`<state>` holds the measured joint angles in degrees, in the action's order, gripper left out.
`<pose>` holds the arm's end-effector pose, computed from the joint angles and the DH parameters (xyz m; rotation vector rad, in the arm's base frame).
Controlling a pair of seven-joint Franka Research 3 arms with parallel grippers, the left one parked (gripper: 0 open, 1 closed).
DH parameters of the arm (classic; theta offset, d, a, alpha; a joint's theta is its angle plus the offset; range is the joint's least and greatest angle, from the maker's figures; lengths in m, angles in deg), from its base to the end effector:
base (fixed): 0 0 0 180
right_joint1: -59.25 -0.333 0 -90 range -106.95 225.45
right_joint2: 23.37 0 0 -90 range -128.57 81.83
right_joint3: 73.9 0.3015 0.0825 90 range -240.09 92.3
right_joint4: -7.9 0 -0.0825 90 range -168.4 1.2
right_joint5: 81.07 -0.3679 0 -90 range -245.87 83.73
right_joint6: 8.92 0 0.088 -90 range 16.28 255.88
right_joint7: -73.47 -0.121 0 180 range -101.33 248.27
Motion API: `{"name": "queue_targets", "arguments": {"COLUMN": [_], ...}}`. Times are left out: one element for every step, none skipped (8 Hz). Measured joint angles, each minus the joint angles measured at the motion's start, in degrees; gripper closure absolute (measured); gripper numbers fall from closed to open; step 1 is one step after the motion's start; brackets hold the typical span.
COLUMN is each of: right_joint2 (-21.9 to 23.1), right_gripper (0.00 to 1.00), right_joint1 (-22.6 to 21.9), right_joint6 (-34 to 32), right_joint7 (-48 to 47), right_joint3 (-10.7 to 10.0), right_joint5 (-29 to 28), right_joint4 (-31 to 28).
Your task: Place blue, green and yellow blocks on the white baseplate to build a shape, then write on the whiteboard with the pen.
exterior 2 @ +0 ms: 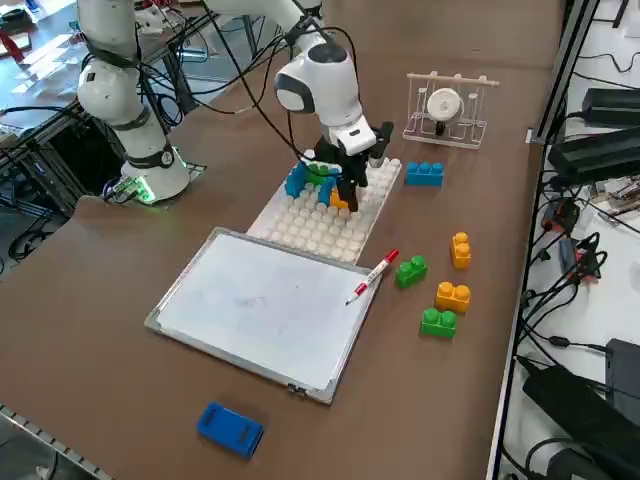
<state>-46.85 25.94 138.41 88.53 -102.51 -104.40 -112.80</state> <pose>0.5755 0.0459 0.2388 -3.0963 -0.0931 -0.2056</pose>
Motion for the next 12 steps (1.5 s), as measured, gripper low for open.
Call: {"name": "queue_targets", "arguments": {"right_joint2": [0.8,1.2,1.1,0.0,-2.3,-5.8,-9.6,-13.5,-17.1,-19.9,-22.1,-23.7], "right_gripper": [0.0,0.0,0.0,0.0,0.0,0.0,0.0,0.0,0.0,0.0,0.0,0.0], "right_joint1": [-0.1,-0.2,-0.4,-0.8,-1.3,-1.6,-1.6,-1.7,-1.8,-1.8,-1.8,-1.8], "right_joint6": [-3.0,-7.8,-11.7,-13.6,-14.0,-13.9,-13.9,-13.8,-13.8,-13.8,-13.7,-13.7], "right_joint7": [-0.5,-2.8,-5.7,-8.0,-10.1,-12.7,-15.9,-19.0,-21.2,-22.2,-22.6,-22.8], "right_joint3": [0.0,0.0,0.1,0.2,0.5,1.2,2.3,3.2,3.8,4.2,4.3,4.3], "right_joint5": [0.0,0.0,0.0,0.0,0.0,0.0,0.0,0.0,0.0,0.0,0.0,0.0], "right_joint4": [2.2,6.4,11.2,15.3,19.0,23.2,27.7,32.3,36.4,39.3,41.0,41.7]}}
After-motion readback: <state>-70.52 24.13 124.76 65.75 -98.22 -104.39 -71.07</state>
